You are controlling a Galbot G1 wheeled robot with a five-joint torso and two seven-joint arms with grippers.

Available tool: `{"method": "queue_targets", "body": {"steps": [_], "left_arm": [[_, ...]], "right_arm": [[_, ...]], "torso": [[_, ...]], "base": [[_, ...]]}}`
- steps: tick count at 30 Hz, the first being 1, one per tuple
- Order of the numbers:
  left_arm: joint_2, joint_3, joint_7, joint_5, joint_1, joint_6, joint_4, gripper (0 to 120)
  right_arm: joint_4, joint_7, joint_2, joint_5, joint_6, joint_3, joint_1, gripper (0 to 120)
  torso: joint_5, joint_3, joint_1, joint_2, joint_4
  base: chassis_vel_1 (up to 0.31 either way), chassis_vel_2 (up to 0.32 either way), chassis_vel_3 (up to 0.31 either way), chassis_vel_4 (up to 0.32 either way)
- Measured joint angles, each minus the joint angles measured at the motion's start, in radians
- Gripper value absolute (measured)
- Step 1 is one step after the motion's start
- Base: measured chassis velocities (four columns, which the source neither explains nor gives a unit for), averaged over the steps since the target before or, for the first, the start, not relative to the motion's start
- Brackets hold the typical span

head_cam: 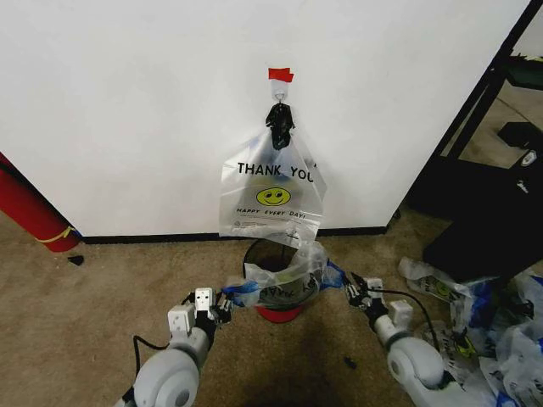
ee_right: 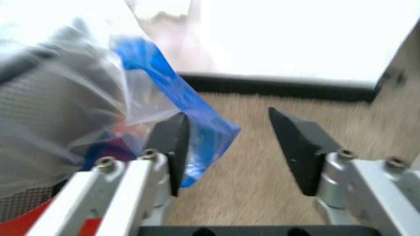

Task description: Pick up the garbage bag from the wall and place it over the trash bin.

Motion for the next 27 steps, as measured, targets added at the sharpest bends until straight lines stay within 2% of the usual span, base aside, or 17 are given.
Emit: {"method": "queue_targets", "body": {"steps": [2,3,8,10,13,15,18,21,24,27], "left_arm": [[-0.003,-0.013,0.026,0.028,0.062,-0.046,-0.036,61],[-0.003,-0.013,0.026,0.028,0.062,-0.046,-0.036,61],[-0.028,-0.047,0.051,0.093,0.203,-0.106,-0.116,83],[-0.03,-0.05,0.052,0.101,0.22,-0.11,-0.128,86],[-0.033,-0.059,0.055,0.118,0.256,-0.131,-0.17,98],[-0.03,-0.069,0.071,0.132,0.257,-0.159,-0.189,100],[-0.014,-0.085,0.108,0.161,0.231,-0.205,-0.192,100],[0.041,-0.103,0.17,0.177,0.139,-0.243,-0.169,100],[0.076,-0.101,0.2,0.178,0.075,-0.246,-0.141,100],[0.127,-0.054,0.229,0.153,-0.053,-0.219,-0.054,100]], "right_arm": [[0.018,-0.002,0.009,-0.02,0.068,0.028,-0.033,57],[0.018,-0.002,0.009,-0.02,0.068,0.028,-0.033,57],[0.063,-0.022,0.035,-0.013,0.153,0.107,-0.104,79],[0.063,-0.04,0.035,-0.021,0.171,0.119,-0.114,82],[0.059,-0.125,0.035,-0.035,0.238,0.165,-0.155,95],[0.061,-0.15,0.045,-0.033,0.3,0.196,-0.179,98],[0.073,-0.158,0.066,-0.017,0.369,0.232,-0.202,100],[0.149,-0.159,0.116,0.071,0.458,0.307,-0.265,100],[0.202,-0.153,0.142,0.129,0.469,0.344,-0.3,100],[0.294,-0.149,0.19,0.174,0.481,0.413,-0.348,100]], "torso": [[-0.0001,0.0,0.0,0.0,0.0001],[-0.0001,0.0,0.0,0.0,0.0001],[0.0,0.0,0.0,0.0,0.0002],[0.0001,0.0,0.0,0.0,0.0002],[0.0,0.0,0.0,0.0,0.0003],[0.0,0.0,0.0,0.0,0.0003],[0.0001,0.0,0.0,0.0,0.0003],[-0.0002,0.0,0.0,0.0,0.0002],[-0.0006,0.0,0.0,0.0,-0.0004],[-0.0004,0.0,0.0,0.0,-0.0001]], "base": [[0.0,0.0,0.0,0.0],[0.0,0.0,0.0,0.0],[0.0,0.0,0.0,0.0],[0.0,0.0,0.0,0.0],[0.0,0.0,0.0,0.0],[0.0,0.0,0.0,0.0],[0.0,0.0,0.0,0.0],[0.0,0.0,0.0,0.0],[0.0,0.0,0.0,0.0],[0.0,0.0,0.0,0.0]]}}
